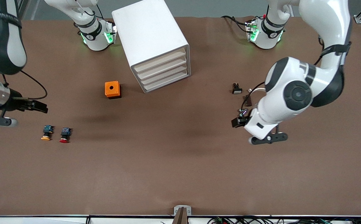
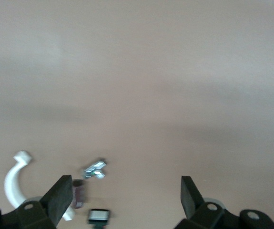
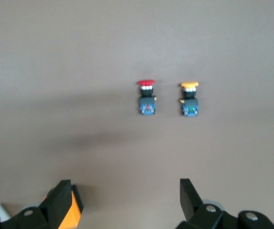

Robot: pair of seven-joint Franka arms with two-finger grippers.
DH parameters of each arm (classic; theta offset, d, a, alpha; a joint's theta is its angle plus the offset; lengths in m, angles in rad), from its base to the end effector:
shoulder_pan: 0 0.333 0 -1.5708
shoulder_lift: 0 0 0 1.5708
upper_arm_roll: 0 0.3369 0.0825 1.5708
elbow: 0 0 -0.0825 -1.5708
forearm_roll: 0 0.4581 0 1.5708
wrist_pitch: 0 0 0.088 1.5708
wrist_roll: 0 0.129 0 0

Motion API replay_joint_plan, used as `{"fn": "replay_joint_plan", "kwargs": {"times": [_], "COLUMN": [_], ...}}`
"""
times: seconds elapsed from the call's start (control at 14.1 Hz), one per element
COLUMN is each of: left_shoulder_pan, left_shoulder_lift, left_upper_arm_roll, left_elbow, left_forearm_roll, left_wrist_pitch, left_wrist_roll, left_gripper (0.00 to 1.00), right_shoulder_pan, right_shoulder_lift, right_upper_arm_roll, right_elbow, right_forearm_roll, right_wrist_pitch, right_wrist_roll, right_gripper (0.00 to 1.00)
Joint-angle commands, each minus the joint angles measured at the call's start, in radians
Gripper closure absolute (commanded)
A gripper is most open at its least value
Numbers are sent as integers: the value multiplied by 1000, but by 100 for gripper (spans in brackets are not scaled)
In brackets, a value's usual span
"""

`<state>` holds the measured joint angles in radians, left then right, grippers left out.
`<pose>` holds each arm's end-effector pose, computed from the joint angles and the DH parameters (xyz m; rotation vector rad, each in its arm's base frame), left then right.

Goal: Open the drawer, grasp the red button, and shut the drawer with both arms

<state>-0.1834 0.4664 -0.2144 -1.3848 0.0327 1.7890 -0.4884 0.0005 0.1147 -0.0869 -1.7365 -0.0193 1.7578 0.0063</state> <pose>0.7182 -0.2702 0.4215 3.0992 0.1589 -0.1157 0.6566 -0.0572 0.4744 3.1102 -0.1371 -0.1465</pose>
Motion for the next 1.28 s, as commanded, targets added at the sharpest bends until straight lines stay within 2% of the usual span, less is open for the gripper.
{"fn": "replay_joint_plan", "kwargs": {"times": [0.0, 0.21, 0.36, 0.57, 0.78, 1.21], "left_shoulder_pan": [1, 51, 87, 165, 168, 137], "left_shoulder_lift": [-60, -107, -136, -190, -244, -422], "left_upper_arm_roll": [148, 159, 150, 83, 87, 113], "left_elbow": [-17, -10, -11, -20, -31, -213], "left_forearm_roll": [-3, 9, 12, 12, 12, 12], "left_wrist_pitch": [-26, -60, -111, -190, -230, -195], "left_wrist_roll": [224, 294, 291, 295, 298, 294], "left_gripper": [0, 0, 0, 0, 0, 0], "right_shoulder_pan": [3, -1, -4, -8, -8, -10], "right_shoulder_lift": [-18, -17, -15, -12, -10, -12], "right_upper_arm_roll": [-1, -4, -5, -8, -10, -11], "right_elbow": [139, 238, 267, 311, 336, 344], "right_forearm_roll": [15, 13, 12, 15, 12, 13], "right_wrist_pitch": [-163, -257, -261, -259, -259, -262], "right_wrist_roll": [-3, -3, -8, -5, -8, -9], "right_gripper": [0, 0, 0, 0, 0, 0]}}
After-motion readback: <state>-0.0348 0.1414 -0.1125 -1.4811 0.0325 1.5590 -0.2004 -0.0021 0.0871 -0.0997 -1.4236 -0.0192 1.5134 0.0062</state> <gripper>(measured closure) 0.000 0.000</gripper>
